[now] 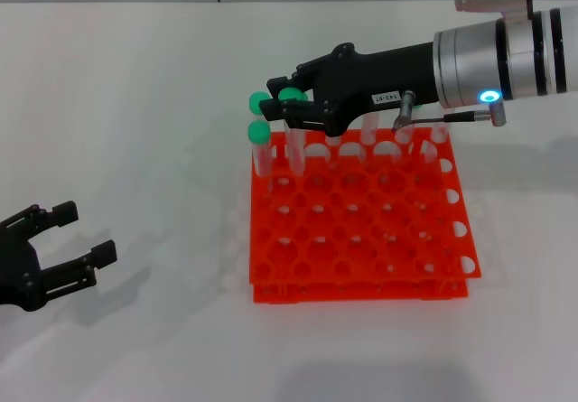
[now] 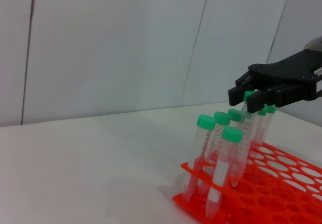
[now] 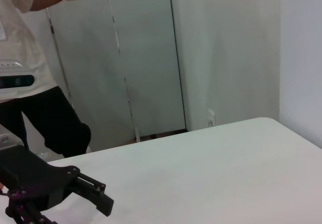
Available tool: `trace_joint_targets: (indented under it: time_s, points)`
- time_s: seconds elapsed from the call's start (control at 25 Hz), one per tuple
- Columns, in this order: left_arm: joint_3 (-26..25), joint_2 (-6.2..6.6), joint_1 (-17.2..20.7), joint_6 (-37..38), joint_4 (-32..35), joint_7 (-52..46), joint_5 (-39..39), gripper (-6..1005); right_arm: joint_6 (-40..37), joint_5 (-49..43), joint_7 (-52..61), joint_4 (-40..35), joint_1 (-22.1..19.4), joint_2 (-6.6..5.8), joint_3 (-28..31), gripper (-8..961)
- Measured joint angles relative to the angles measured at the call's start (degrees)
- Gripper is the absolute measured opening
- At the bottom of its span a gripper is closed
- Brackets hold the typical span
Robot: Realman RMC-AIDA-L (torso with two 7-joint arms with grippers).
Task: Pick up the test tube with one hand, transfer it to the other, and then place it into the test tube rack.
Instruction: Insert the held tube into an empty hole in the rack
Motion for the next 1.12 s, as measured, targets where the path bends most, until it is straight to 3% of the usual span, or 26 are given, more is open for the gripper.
trace_joint_targets:
  time_s: [1.04, 1.12]
  points:
    - [0.0, 0.07, -1.65, -1.35, 0.0, -0.14, 1.47, 854, 2.2, 2.31, -3.05, 1.04, -1.17, 0.14, -1.96, 315]
    - [0.0, 0.08, -1.94, -1.46, 0.0, -0.14, 1.61, 855, 2.39, 2.55, -3.2, 1.06, -1.18, 0.14, -2.06, 347]
